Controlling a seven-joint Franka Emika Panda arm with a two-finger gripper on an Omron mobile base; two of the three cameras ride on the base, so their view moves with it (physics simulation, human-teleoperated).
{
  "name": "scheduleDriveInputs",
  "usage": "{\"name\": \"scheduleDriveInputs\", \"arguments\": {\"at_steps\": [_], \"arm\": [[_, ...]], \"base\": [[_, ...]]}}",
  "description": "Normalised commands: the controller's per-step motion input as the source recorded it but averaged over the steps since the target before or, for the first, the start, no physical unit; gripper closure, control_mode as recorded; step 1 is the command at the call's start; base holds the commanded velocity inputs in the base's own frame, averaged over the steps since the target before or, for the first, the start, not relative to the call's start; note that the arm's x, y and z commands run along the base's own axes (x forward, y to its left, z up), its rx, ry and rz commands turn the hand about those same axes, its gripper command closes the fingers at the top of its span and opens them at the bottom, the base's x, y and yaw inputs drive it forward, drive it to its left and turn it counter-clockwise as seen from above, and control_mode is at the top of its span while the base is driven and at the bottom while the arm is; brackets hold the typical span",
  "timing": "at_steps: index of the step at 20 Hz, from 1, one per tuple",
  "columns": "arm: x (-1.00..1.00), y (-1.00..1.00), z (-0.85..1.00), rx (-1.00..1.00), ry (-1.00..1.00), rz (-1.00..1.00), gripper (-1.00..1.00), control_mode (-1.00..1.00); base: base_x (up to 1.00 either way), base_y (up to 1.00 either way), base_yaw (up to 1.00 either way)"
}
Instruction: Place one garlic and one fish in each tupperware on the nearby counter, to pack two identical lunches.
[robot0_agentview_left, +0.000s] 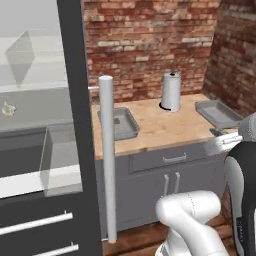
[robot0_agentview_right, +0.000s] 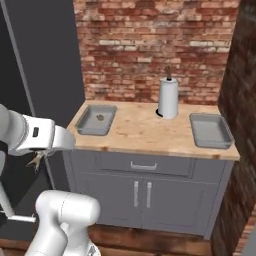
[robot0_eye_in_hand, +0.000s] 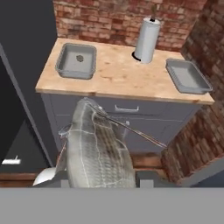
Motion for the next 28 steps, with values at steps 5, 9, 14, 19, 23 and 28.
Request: {"name": "scheduleDriveInputs", "arguments": {"at_steps": [5,9,14,19,23,28], "arm": [[0.0,0.0,0.0,0.0,0.0,0.0,1.0,1.0],[0.0,0.0,0.0,0.0,0.0,0.0,1.0,1.0],[0.0,0.0,0.0,0.0,0.0,0.0,1.0,1.0],[0.07,0.0,0.0,0.0,0.1,0.0,1.0,-1.0],[0.0,0.07,-0.16,0.0,0.13,0.0,1.0,-1.0],[0.0,0.39,-0.27,0.14,0.02,0.03,1.0,-1.0]], "base": [[1.0,-0.3,0.0],[0.96,-0.23,0.0],[0.72,-0.06,0.0],[0.0,0.0,0.0],[0.0,0.0,0.0],[0.0,0.0,0.0]]}}
